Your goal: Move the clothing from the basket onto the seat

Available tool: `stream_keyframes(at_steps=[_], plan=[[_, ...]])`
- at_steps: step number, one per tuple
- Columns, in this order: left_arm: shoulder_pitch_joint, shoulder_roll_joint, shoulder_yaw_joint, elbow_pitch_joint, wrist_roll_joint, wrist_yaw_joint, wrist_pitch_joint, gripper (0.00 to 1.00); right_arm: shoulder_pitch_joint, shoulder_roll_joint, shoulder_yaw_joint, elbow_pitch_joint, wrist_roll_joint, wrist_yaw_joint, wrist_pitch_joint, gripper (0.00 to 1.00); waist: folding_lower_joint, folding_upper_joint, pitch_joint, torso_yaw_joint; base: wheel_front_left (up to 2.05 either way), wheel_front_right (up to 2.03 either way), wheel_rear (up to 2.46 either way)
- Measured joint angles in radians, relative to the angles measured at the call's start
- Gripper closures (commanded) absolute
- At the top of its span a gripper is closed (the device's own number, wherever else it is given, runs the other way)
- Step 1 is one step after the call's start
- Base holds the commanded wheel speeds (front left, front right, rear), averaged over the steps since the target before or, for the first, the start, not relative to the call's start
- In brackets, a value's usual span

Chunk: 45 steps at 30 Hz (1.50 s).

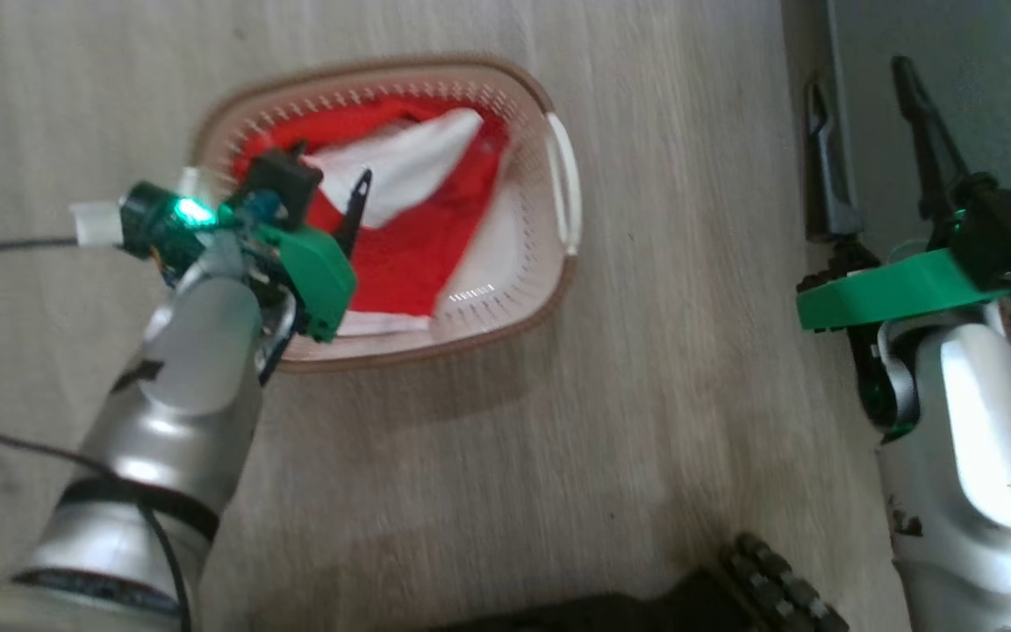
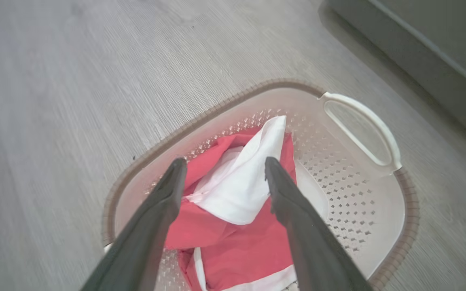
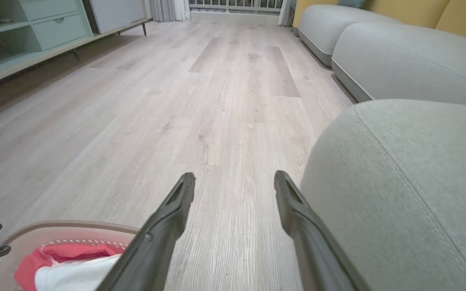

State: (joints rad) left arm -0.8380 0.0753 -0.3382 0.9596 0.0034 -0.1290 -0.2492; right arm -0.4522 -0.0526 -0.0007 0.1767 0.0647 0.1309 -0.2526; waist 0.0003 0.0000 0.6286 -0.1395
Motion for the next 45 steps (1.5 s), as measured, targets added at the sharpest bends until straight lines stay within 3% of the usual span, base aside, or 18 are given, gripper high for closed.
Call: stream_keyframes(at_steps=[7,15,23,29,30,31,33,39,45], plan=[[-0.164,0.02,-0.012,0.158,0.015,0.007,0.001,0.0,-0.011,0.0,-0.024,-0.04,0.026,0.0,-0.003,0.0,-0.0001,0.0,0.138,-0.071,0.0,0.0,0.0],[-0.272,0.023,-0.017,0.265,0.015,0.018,0.002,0.0,-0.011,0.0,-0.032,-0.048,0.06,0.0,-0.003,0.0,-0.0001,0.0,0.255,-0.106,0.0,0.0,0.0],[-0.312,0.062,-0.015,0.311,0.008,0.024,0.002,0.0,-0.011,0.001,-0.023,-0.064,0.08,0.0,-0.003,0.0,-0.0003,0.0,0.302,-0.128,0.0,0.0,0.0],[-0.317,0.058,-0.018,0.324,-0.004,0.022,0.026,0.0,-0.01,0.001,-0.025,-0.064,0.096,0.0,-0.003,0.0,-0.0003,0.0,0.305,-0.131,0.0,0.0,0.0],[-0.316,0.058,-0.018,0.326,-0.013,0.018,0.037,0.09,-0.01,0.001,-0.024,-0.064,0.097,0.0,-0.003,0.0,-0.0003,0.0,0.303,-0.131,0.0,0.0,0.0],[-0.315,0.056,-0.019,0.328,-0.019,0.017,0.046,0.51,-0.01,0.001,-0.024,-0.064,0.097,0.0,-0.003,0.0,-0.0003,0.0,0.301,-0.131,0.0,0.0,0.0],[-0.312,0.047,-0.019,0.332,-0.031,0.016,0.052,1.0,-0.01,0.001,-0.025,-0.062,0.098,0.0,-0.003,0.0,-0.0003,0.0,0.295,-0.128,0.0,0.0,0.0],[-0.279,0.002,-0.015,0.336,-0.087,0.0,0.046,1.0,-0.007,0.001,-0.04,-0.044,0.083,0.0,-0.003,0.0,-0.0003,0.0,0.246,-0.102,0.0,0.0,0.0],[-0.176,-0.027,0.017,0.229,-0.245,0.0,0.001,1.0,0.034,0.001,-0.074,-0.026,0.028,0.0,-0.003,0.0,-0.0003,0.0001,0.135,-0.06,0.0,0.0,0.0]])
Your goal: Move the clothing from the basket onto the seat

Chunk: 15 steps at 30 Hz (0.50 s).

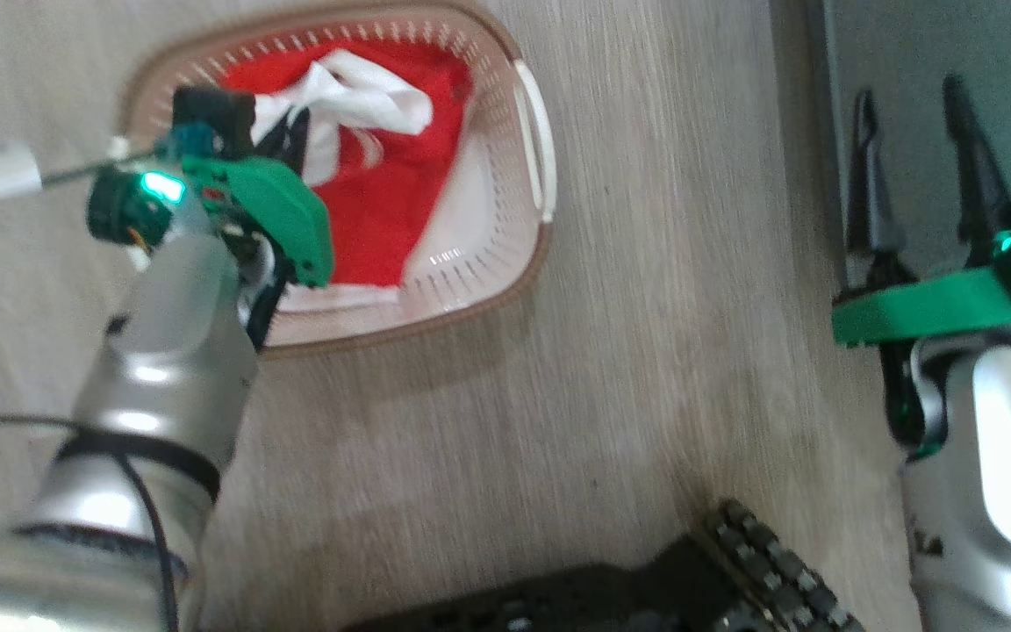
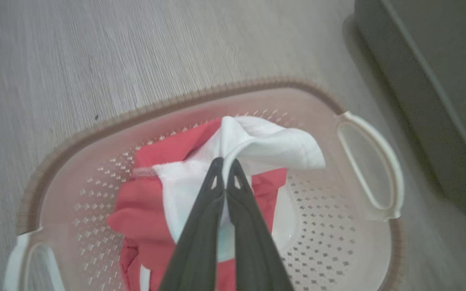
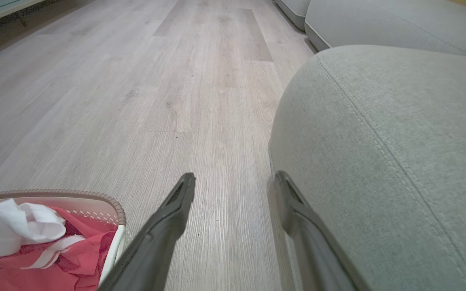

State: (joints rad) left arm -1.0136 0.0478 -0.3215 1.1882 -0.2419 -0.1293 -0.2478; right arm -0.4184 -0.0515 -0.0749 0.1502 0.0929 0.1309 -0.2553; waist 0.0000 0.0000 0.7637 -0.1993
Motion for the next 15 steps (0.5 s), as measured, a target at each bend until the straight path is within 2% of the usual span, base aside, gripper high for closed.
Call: stream_keyframes(at_steps=[7,15], plan=[[0.242,0.016,-0.015,-0.271,-0.112,0.0,0.0,1.0,0.107,0.0,-0.008,0.051,-0.065,0.0,0.0,0.0,-0.0001,0.0001,-0.195,0.064,0.0,0.0,0.0],[0.471,0.058,0.011,-0.449,-0.136,0.003,0.0,1.0,0.253,-0.018,0.047,0.122,-0.076,0.0,0.0,0.0,-0.0002,0.0001,-0.438,0.148,0.0,0.0,0.0]])
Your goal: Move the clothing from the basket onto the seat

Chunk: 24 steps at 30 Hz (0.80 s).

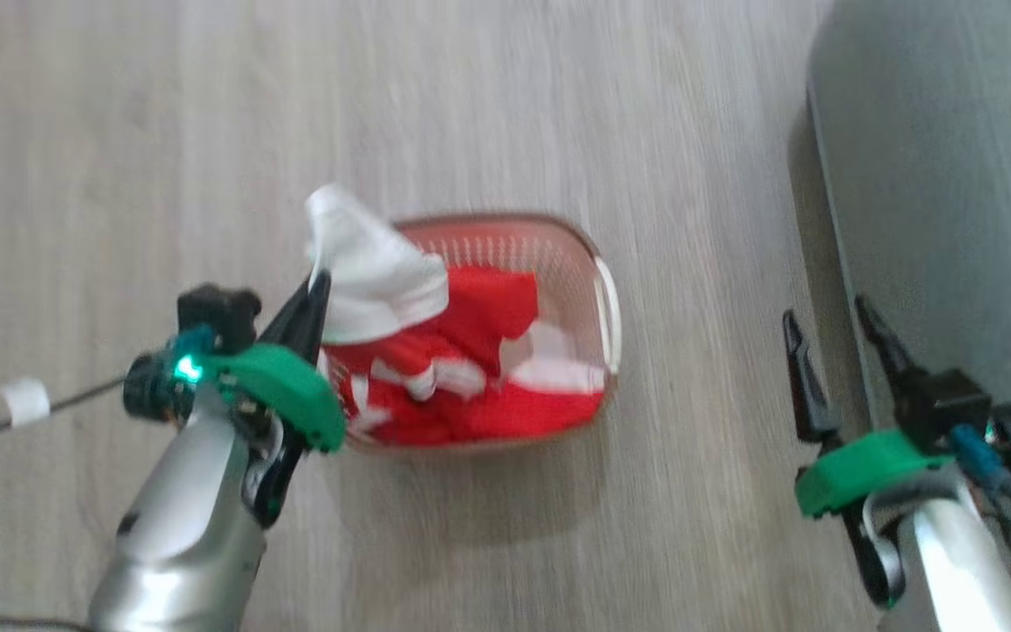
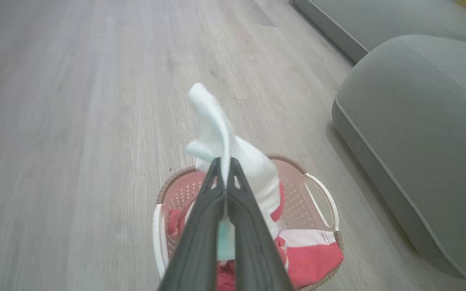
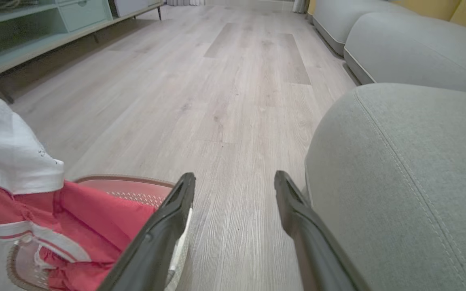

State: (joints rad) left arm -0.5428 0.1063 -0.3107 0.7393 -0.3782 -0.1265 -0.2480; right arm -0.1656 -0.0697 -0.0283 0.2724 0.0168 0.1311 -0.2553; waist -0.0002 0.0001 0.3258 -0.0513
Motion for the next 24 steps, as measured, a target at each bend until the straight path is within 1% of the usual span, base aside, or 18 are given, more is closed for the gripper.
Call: stream_keyframes(at_steps=[3,11,16,20,24], plan=[[0.093,0.013,0.02,-0.06,0.001,0.022,0.0,1.0,0.033,-0.002,0.014,0.015,0.0,0.0,0.0,0.0,0.0,0.0,-0.105,0.035,0.0,0.0,0.0],[0.224,0.025,0.042,-0.152,0.0,0.069,0.0,1.0,0.105,-0.019,0.027,0.025,0.0,0.0,0.0,0.0,0.0,0.0,-0.264,0.073,0.0,0.0,0.0],[0.255,0.034,0.045,-0.181,-0.001,0.079,0.006,1.0,0.125,-0.03,0.029,0.026,0.0,0.0,0.0,0.0,0.0,0.0,-0.303,0.082,0.0,0.0,0.0],[0.261,0.042,0.046,-0.203,-0.002,0.095,0.014,1.0,0.125,-0.035,0.039,0.029,-0.002,0.0,0.0,0.0,0.0,0.0,-0.308,0.081,0.0,0.0,0.0],[0.263,0.043,0.046,-0.218,-0.002,0.1,0.016,1.0,0.125,-0.04,0.046,0.034,-0.008,0.0,0.0,0.0,0.0,0.0,-0.31,0.077,0.0,0.0,0.0]])
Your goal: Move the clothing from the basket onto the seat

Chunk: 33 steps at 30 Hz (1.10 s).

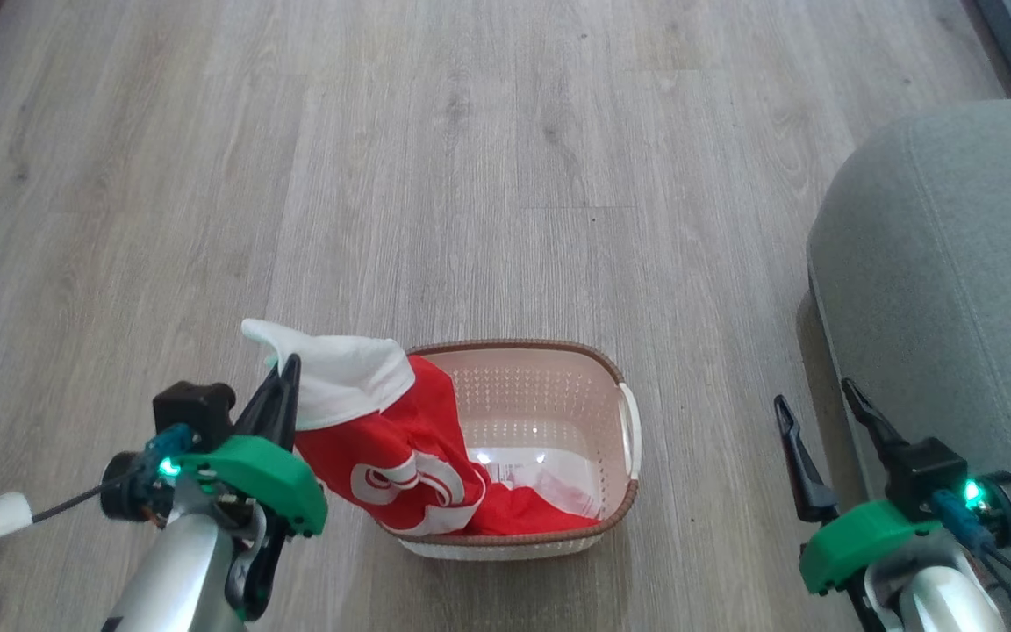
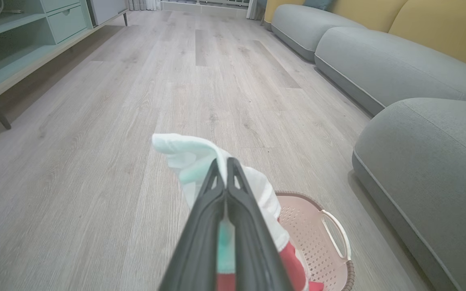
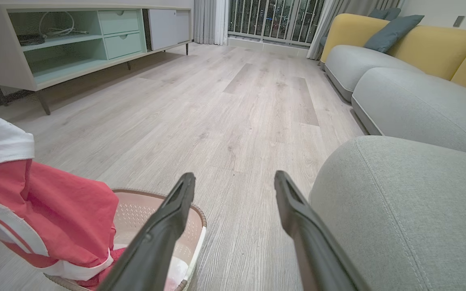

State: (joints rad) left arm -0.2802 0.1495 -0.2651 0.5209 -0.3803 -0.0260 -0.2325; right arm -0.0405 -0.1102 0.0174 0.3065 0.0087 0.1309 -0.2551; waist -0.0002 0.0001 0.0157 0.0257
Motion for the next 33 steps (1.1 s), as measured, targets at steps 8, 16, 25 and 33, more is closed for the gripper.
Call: stream_keyframes(at_steps=[8,16,25,33], plan=[[-0.003,0.001,-0.016,-0.047,-0.007,0.0,0.01,1.0,-0.027,-0.021,0.127,0.01,-0.026,0.0,0.0,0.0,0.0001,0.0,0.019,0.0,0.0,0.0,0.0],[-0.06,-0.044,-0.095,-0.139,-0.007,-0.024,0.051,1.0,-0.188,-0.008,0.45,0.07,-0.011,0.0,0.0,0.0,0.0001,0.0,0.023,0.022,0.0,0.0,0.0],[-0.125,-0.091,-0.218,-0.2,-0.007,-0.023,0.089,1.0,-0.387,0.023,0.618,0.178,0.014,0.0,0.0,0.0,0.0001,0.0,0.028,0.071,0.0,0.0,0.0],[-0.15,-0.097,-0.328,-0.268,-0.045,-0.012,0.112,1.0,-0.426,0.031,0.61,0.264,-0.014,0.0,0.0,0.0,0.0002,0.0,0.024,0.094,0.0,0.0,0.0]])
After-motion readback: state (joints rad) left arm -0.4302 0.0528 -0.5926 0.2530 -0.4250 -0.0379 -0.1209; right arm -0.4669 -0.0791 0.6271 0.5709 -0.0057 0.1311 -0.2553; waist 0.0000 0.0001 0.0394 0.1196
